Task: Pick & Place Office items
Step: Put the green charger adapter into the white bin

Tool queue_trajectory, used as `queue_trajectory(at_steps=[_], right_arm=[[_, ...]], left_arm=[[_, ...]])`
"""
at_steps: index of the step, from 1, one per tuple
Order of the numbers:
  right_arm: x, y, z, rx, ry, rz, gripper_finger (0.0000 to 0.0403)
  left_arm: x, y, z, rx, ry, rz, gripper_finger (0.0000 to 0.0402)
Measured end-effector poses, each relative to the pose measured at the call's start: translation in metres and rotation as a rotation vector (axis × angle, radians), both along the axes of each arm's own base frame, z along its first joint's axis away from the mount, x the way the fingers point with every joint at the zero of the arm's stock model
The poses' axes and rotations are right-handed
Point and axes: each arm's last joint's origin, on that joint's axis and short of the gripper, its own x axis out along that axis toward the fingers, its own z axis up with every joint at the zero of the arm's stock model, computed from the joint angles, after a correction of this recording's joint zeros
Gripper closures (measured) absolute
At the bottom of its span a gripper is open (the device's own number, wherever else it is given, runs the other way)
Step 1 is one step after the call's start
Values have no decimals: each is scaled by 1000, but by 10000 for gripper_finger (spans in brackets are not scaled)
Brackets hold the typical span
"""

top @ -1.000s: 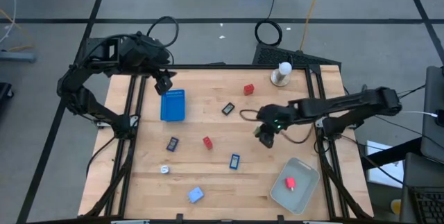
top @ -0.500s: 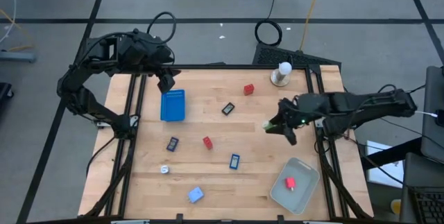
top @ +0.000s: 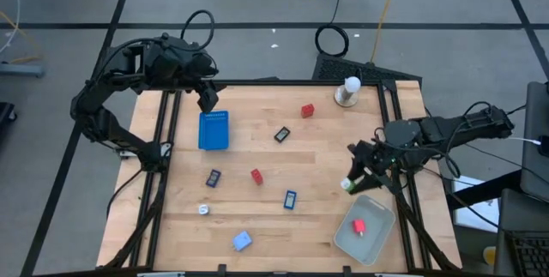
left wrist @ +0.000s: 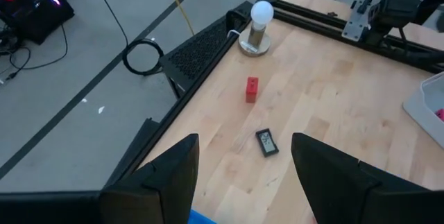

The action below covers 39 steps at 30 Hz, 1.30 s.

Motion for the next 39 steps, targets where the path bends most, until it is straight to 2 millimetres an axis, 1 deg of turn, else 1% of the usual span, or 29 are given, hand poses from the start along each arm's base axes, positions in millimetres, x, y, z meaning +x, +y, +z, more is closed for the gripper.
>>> queue_trajectory(at_steps=[3, 9, 14, 21, 24, 27, 30, 36, 39], right_arm=[[-4, 8, 0, 29, 19, 78, 278], [-11, 24, 0, 61, 56, 167, 278], [-16, 35, 0, 77, 87, 197, 278], [-24, 50, -5, 28, 118, 178, 278], [-27, 57, -18, 4, 166, 177, 278], [-29, 62, -39, -14, 243, 166, 278], [-33, 66, -60, -28, 319, 159, 278], [-41, 68, -99, -49, 455, 148, 278], [-44, 66, -117, -60, 527, 125, 278]], left_arm=[[3, 1, -1, -8, 4, 6, 172], [9, 0, -4, -29, 12, -11, 172], [17, -3, -8, -42, 23, -23, 172], [33, -8, -15, -62, 45, -43, 172], [41, -12, -18, -65, 49, -62, 172], [51, -17, -20, -63, 39, -86, 172], [57, -22, -23, -60, 43, -103, 172], [69, -31, -29, -70, 51, -118, 172], [72, -34, -30, -67, 55, -114, 172]])
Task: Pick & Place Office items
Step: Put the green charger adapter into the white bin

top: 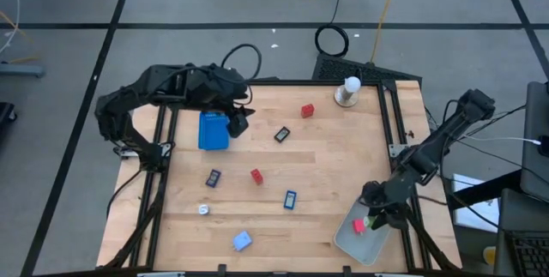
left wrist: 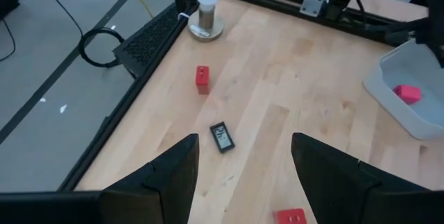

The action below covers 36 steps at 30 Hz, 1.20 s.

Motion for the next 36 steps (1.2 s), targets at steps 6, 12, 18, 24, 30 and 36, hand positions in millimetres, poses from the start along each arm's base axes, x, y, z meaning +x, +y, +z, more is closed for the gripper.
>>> queue_trajectory(at_steps=[6, 12, 18, 24, 30, 36], right_arm=[[-6, -6, -31, -46, 110, -73, 278], [-10, -11, -47, -76, 162, -121, 278], [-9, -10, -47, -69, 150, -117, 277], [-8, -10, -46, -51, 151, -129, 249], [-6, -7, -43, -13, 119, -125, 250], [-3, -4, -38, 38, 71, -123, 251]], left_arm=[[5, -6, -3, 9, 5, -2, 172], [4, -6, -2, -7, -5, 15, 172], [4, -6, -2, -7, -5, 15, 172], [4, -6, -2, -6, -5, 15, 172], [4, -6, -2, -3, -4, 12, 172], [4, -6, -2, 7, 0, 3, 172]])
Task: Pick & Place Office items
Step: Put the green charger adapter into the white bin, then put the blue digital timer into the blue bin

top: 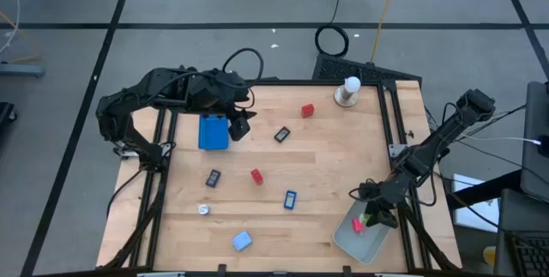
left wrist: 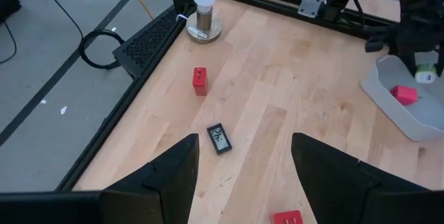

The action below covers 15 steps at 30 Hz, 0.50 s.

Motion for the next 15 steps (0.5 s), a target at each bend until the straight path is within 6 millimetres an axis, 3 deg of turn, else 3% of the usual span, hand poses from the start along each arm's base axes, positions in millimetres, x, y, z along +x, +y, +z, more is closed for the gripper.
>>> queue_trajectory(at_steps=[15], right_arm=[[5, 5, 9, 102, -60, -24, 202]], left_arm=[[-1, 0, -1, 9, 13, -10, 172]])
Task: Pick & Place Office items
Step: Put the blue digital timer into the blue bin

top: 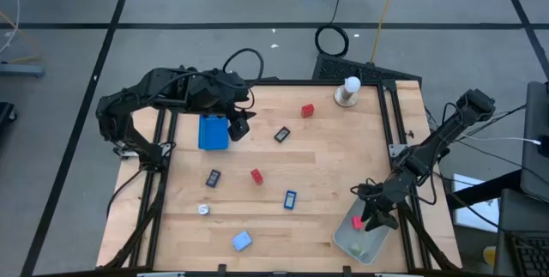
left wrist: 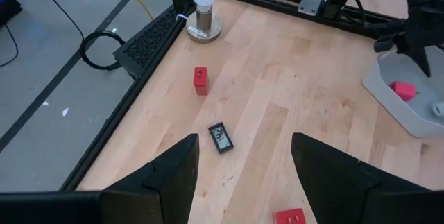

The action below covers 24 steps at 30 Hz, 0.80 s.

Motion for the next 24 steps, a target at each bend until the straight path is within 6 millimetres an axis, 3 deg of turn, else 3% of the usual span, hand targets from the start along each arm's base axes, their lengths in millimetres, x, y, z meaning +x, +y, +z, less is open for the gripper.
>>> queue_trajectory(at_steps=[13, 24], right_arm=[[11, 5, 28, 137, -315, -40, 217], [22, -18, 41, 53, -542, -109, 232]], left_arm=[[-9, -2, -9, -72, 126, -18, 172], [-10, -3, -9, -109, 127, -51, 172]])
